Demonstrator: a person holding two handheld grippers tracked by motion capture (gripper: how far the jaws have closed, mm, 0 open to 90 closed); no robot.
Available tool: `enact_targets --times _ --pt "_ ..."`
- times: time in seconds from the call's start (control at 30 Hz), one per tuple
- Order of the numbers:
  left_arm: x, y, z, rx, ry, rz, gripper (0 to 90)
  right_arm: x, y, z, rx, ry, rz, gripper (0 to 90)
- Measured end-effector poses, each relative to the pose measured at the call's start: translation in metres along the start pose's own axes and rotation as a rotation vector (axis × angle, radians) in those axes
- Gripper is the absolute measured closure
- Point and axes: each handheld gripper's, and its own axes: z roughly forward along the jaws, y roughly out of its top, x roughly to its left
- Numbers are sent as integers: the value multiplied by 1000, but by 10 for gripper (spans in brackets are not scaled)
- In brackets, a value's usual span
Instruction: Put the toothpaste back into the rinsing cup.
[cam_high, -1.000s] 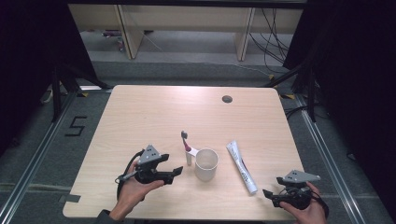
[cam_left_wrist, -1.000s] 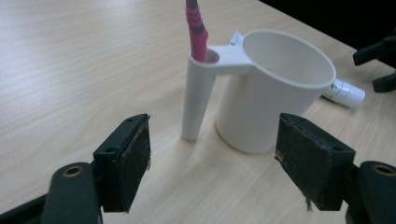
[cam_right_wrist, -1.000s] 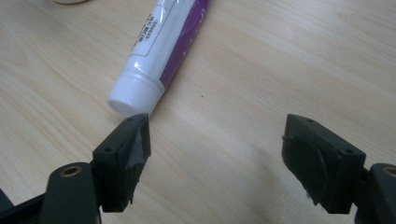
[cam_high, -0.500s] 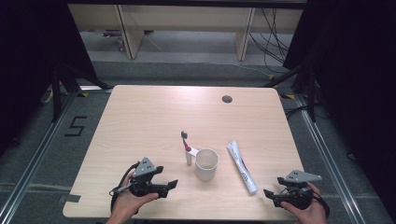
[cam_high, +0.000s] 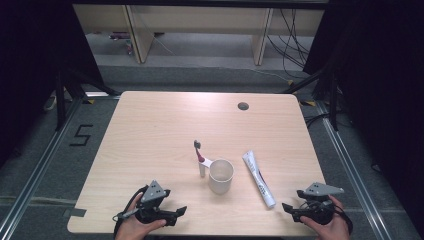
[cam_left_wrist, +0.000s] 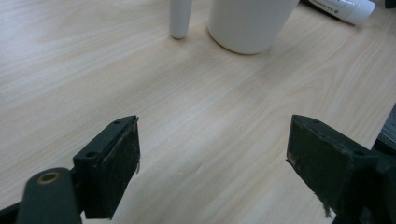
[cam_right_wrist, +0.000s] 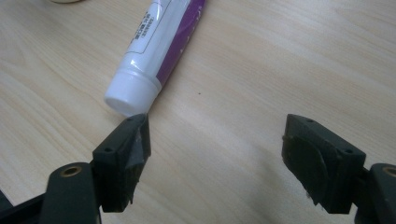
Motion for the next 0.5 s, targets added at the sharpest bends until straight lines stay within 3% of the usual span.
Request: enact_targets --times 0.1,0.17,0.27,0.3,0.33,0.37,0.4,0.43,0.5 --pt "-2 -4 0 22 3 8 170 -1 1 0 -9 -8 -21 247" --pt "-3 -7 0 40 -1 16 170 -1 2 1 4 2 2 247" --pt "-4 -8 0 42 2 16 170 -2 4 1 -1 -4 -14 247" --pt "-4 -8 0 42 6 15 170 -1 6 0 10 0 15 247" --pt "-4 -8 0 41 14 23 170 -3 8 1 -1 -3 -7 247" --pt "-3 -8 -1 45 26 34 170 -2 12 -1 5 -11 5 247" --pt "-3 -8 -2 49 31 37 170 1 15 -2 13 -17 37 247" --pt "-4 -9 -2 51 34 33 170 -2 19 -2 -2 -23 -3 248" --pt "-5 -10 -3 45 22 34 170 2 25 -3 7 -19 17 250"
